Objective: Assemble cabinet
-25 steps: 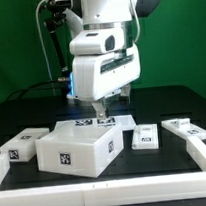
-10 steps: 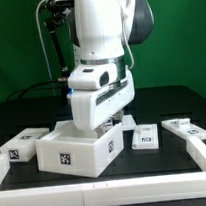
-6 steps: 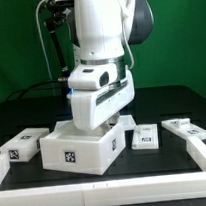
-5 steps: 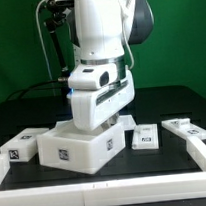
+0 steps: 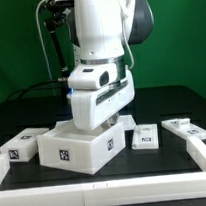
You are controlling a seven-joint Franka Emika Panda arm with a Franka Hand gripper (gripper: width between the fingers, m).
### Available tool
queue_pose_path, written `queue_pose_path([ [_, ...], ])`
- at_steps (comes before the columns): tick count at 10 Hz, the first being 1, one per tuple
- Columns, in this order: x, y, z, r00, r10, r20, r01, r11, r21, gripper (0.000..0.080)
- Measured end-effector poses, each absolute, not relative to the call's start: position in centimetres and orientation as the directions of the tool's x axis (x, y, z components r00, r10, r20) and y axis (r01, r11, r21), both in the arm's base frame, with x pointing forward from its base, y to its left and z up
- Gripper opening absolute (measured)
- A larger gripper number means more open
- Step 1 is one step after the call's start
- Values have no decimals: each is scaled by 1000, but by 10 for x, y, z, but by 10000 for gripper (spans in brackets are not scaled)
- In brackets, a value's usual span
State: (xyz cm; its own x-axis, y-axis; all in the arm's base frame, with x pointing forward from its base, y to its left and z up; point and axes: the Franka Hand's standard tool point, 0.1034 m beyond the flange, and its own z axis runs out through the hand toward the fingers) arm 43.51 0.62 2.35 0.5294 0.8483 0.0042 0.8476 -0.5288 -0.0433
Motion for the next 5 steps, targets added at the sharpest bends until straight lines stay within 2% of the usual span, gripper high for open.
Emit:
queue_pose_path([
  [5,465,2,23,267,963,16,963,-267,-38,36],
])
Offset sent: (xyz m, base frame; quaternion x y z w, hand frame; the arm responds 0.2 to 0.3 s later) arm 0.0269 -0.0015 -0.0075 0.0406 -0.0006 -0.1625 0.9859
